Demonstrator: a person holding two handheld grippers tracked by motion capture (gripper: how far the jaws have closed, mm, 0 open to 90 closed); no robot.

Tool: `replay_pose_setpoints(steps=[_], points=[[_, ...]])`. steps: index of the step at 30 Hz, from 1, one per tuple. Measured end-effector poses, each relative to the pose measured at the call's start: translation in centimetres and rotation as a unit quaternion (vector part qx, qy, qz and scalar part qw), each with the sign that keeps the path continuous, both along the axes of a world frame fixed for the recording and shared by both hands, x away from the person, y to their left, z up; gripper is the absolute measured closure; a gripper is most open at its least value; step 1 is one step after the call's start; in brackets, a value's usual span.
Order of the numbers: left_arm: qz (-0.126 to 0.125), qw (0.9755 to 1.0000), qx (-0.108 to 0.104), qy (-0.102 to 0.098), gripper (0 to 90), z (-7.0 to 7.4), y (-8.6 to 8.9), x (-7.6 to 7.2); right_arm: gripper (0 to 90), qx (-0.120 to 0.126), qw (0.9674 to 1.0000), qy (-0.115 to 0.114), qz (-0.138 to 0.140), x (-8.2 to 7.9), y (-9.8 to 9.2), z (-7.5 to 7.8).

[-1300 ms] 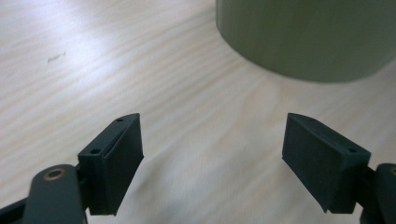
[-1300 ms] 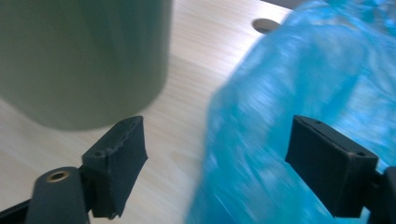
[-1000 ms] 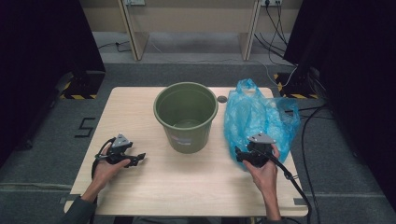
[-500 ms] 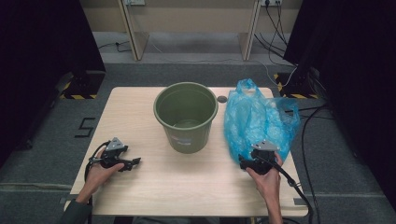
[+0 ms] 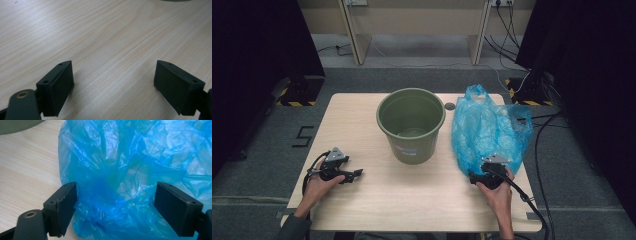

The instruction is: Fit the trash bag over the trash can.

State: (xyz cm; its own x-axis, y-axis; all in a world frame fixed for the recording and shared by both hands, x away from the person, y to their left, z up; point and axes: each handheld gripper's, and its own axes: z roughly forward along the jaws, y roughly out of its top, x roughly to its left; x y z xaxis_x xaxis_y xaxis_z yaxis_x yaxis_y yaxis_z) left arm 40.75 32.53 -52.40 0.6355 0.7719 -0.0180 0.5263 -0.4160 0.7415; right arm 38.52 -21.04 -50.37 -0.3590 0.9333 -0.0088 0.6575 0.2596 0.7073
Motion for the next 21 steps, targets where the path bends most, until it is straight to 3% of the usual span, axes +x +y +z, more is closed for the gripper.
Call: replay_pose_setpoints(steps=[2, 5, 7, 8, 9, 10, 11, 14, 21], points=[[0.000, 1.0000, 0.000, 0.000, 15.3, 0.0, 0.0, 0.0, 32.9, 0.020, 0.9997, 0.007, 0.008, 0.2, -0.3, -0.5], [0.000, 1.0000, 0.000, 0.000, 15.3, 0.0, 0.0, 0.0, 37.8, 0.024, 0.9996, 0.001, 0.013, 0.2, -0.5, -0.7], [-0.001, 1.0000, 0.000, 0.001, 15.1, 0.0, 0.0, 0.0, 54.4, 0.025, 0.9995, -0.006, 0.019, 0.2, -1.0, -0.7], [-0.001, 1.0000, 0.000, 0.001, 14.8, 0.0, 0.0, 0.0, 54.4, 0.025, 0.9995, -0.006, 0.019, 0.2, -1.0, -0.7], [-0.001, 1.0000, -0.001, 0.001, 14.7, 0.0, 0.0, 0.0, 64.2, 0.029, 0.9992, -0.010, 0.025, 0.2, -1.1, -0.7], [-0.001, 1.0000, 0.000, 0.001, 14.7, 0.0, 0.0, 0.0, 64.2, 0.029, 0.9992, -0.010, 0.025, 0.2, -1.1, -0.7], [-0.001, 1.0000, -0.001, 0.001, 14.6, 0.0, 0.0, 0.0, 72.2, 0.035, 0.9988, -0.011, 0.032, 0.2, -1.3, -0.7], [-0.001, 1.0000, -0.001, 0.001, 14.6, 0.0, 0.0, 0.0, 79.3, 0.035, 0.9983, -0.021, 0.040, 0.2, -1.5, -0.6], [-0.002, 1.0000, -0.001, 0.001, 14.6, 0.0, 0.0, 0.0, 81.0, 0.048, 0.9967, -0.046, 0.048, 0.1, -1.9, 1.1]])
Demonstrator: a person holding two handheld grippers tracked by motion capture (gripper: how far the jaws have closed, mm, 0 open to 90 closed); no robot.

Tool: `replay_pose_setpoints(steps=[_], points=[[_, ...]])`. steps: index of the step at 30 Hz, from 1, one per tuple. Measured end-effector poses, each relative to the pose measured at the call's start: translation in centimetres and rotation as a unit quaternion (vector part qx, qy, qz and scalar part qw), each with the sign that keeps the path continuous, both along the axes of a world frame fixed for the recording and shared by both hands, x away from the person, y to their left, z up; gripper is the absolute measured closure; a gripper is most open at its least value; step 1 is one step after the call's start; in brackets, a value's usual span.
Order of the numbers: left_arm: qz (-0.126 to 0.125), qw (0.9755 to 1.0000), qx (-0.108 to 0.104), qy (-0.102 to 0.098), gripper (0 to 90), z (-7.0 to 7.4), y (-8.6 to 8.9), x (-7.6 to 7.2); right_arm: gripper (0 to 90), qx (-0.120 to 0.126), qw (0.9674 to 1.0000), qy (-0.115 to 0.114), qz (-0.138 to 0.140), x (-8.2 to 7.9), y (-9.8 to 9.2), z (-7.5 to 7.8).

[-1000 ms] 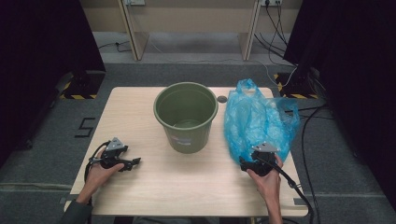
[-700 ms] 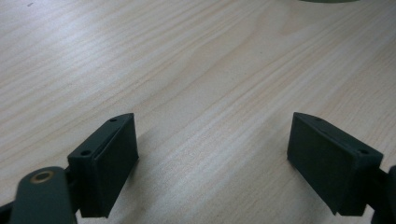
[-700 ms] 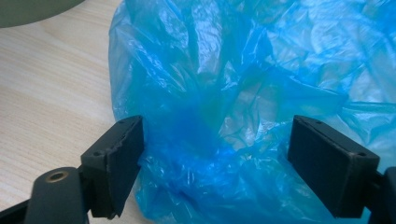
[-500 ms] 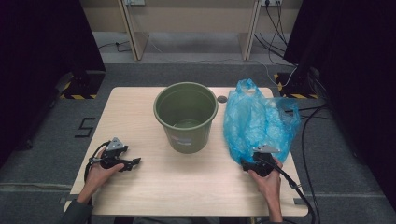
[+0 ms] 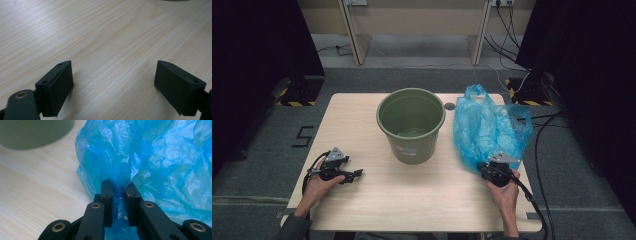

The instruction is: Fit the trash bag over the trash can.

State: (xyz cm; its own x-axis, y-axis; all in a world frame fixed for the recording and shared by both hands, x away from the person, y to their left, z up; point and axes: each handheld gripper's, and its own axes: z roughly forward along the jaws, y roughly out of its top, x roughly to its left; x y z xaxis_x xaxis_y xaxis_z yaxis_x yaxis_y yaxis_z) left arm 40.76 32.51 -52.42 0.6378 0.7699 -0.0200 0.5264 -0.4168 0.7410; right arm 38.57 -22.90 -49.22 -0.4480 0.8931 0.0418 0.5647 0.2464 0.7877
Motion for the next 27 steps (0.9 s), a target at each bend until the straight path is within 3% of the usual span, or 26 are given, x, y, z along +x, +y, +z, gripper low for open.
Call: replay_pose_setpoints(steps=[6, 16, 21, 25, 27], points=[[-0.001, 1.0000, 0.000, 0.000, 14.1, 0.0, 0.0, 0.0, 81.4, 0.023, 0.9991, -0.036, 0.002, 0.8, 0.0, 2.7], [-0.001, 1.0000, 0.000, 0.000, 14.0, 0.0, 0.0, 0.0, 81.8, 0.032, 0.9978, -0.057, 0.006, 1.6, 0.6, 4.7], [-0.002, 1.0000, 0.001, 0.000, 13.9, 0.0, 0.0, 0.0, 82.0, 0.041, 0.9960, -0.080, 0.003, 2.4, 0.4, 6.7], [-0.002, 1.0000, 0.001, 0.000, 13.9, 0.0, 0.0, 0.0, 82.0, 0.033, 0.9957, -0.086, 0.011, 3.1, 1.0, 8.0], [-0.002, 1.0000, 0.001, 0.000, 13.9, 0.0, 0.0, 0.0, 82.0, 0.028, 0.9948, -0.096, 0.018, 3.8, 1.7, 9.5]])
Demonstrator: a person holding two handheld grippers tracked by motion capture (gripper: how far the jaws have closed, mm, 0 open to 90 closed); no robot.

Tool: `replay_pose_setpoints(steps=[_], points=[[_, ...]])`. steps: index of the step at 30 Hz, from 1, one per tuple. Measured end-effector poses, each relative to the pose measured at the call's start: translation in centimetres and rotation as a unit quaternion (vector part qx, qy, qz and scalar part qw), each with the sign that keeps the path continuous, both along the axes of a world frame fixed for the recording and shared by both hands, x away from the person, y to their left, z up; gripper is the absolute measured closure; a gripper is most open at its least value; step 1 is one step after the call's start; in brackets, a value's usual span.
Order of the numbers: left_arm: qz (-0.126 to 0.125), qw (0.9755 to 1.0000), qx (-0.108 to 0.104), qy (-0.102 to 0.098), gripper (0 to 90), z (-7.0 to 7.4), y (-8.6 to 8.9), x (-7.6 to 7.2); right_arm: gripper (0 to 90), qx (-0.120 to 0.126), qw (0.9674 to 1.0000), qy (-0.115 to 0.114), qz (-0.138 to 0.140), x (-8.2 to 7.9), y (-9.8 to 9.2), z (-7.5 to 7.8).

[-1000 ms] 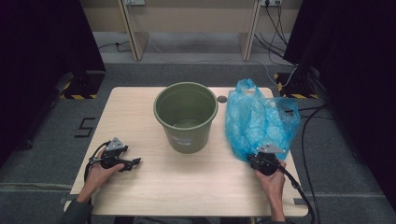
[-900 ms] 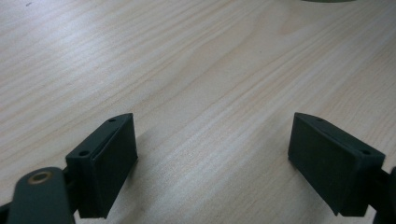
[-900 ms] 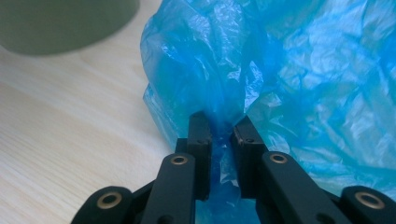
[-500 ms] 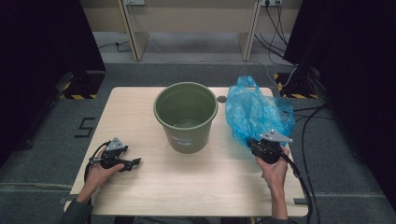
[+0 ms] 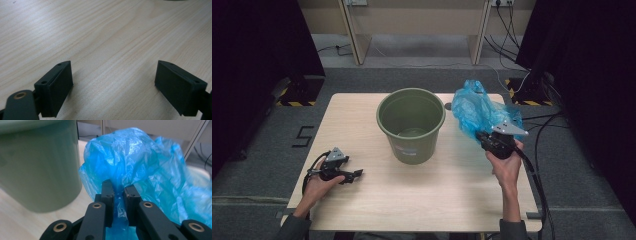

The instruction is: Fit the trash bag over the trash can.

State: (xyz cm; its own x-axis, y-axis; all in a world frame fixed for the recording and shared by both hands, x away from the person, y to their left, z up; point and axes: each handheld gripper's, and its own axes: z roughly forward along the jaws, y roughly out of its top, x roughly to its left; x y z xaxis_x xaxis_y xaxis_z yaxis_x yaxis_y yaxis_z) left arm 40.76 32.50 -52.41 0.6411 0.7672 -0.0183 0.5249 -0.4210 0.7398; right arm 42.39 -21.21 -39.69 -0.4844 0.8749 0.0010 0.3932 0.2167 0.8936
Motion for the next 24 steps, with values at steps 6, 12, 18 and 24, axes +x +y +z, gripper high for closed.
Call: replay_pose_setpoints(steps=[6, 12, 18, 24], points=[[0.000, 1.0000, -0.001, 0.000, 14.0, 0.0, 0.0, 0.0, 82.1, -0.006, 0.9998, -0.012, 0.012, 1.5, 1.0, 2.4], [-0.005, 0.9999, -0.012, 0.004, 15.3, 0.1, 0.3, 0.1, 82.2, -0.008, 0.9997, -0.014, 0.020, 2.9, 2.0, 4.3], [0.008, 0.9992, -0.038, -0.007, 15.5, 2.9, 1.2, 0.4, 82.3, -0.021, 0.9986, -0.030, 0.039, 4.0, 3.7, 7.1], [0.004, 0.9979, -0.054, -0.036, 15.4, 7.5, 1.4, 1.3, 82.3, -0.032, 0.9966, -0.043, 0.063, 5.2, 6.6, 9.4]])
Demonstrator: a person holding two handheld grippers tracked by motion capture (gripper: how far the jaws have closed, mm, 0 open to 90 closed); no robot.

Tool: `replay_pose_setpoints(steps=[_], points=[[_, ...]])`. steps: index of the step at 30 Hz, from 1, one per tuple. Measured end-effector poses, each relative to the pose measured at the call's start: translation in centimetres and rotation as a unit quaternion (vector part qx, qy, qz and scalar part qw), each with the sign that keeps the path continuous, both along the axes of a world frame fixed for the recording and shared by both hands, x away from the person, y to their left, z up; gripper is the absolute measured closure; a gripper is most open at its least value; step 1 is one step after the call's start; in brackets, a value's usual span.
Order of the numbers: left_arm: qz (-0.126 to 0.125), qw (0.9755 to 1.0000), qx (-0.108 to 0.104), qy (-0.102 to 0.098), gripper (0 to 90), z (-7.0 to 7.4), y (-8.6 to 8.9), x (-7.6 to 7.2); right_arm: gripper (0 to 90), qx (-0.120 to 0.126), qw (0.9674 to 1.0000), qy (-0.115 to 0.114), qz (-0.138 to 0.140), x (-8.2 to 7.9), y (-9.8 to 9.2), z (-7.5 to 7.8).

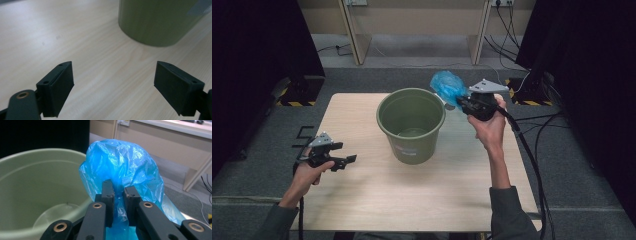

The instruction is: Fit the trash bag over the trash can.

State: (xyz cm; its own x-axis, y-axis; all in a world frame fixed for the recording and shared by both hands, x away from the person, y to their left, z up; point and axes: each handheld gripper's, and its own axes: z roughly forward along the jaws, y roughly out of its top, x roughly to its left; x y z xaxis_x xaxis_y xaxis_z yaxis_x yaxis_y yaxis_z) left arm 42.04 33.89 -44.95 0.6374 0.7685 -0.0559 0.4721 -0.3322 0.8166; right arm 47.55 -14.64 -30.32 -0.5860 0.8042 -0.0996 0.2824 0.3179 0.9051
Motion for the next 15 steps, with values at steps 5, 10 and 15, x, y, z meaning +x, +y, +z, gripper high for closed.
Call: replay_pose_setpoints(steps=[5, 10, 15], points=[[0.005, 0.9997, -0.021, -0.010, 15.6, 2.4, 0.0, 1.1, 82.3, -0.010, 0.9997, 0.000, 0.024, 0.8, 2.8, 0.8], [0.003, 0.9995, -0.027, -0.019, 16.1, 5.0, -0.6, 2.4, 82.3, -0.022, 0.9985, 0.006, 0.050, 1.4, 5.3, 0.8], [0.000, 0.9988, -0.041, -0.029, 17.1, 7.4, -1.4, 3.7, 82.2, -0.038, 0.9953, 0.020, 0.087, 1.6, 8.3, 0.2]])
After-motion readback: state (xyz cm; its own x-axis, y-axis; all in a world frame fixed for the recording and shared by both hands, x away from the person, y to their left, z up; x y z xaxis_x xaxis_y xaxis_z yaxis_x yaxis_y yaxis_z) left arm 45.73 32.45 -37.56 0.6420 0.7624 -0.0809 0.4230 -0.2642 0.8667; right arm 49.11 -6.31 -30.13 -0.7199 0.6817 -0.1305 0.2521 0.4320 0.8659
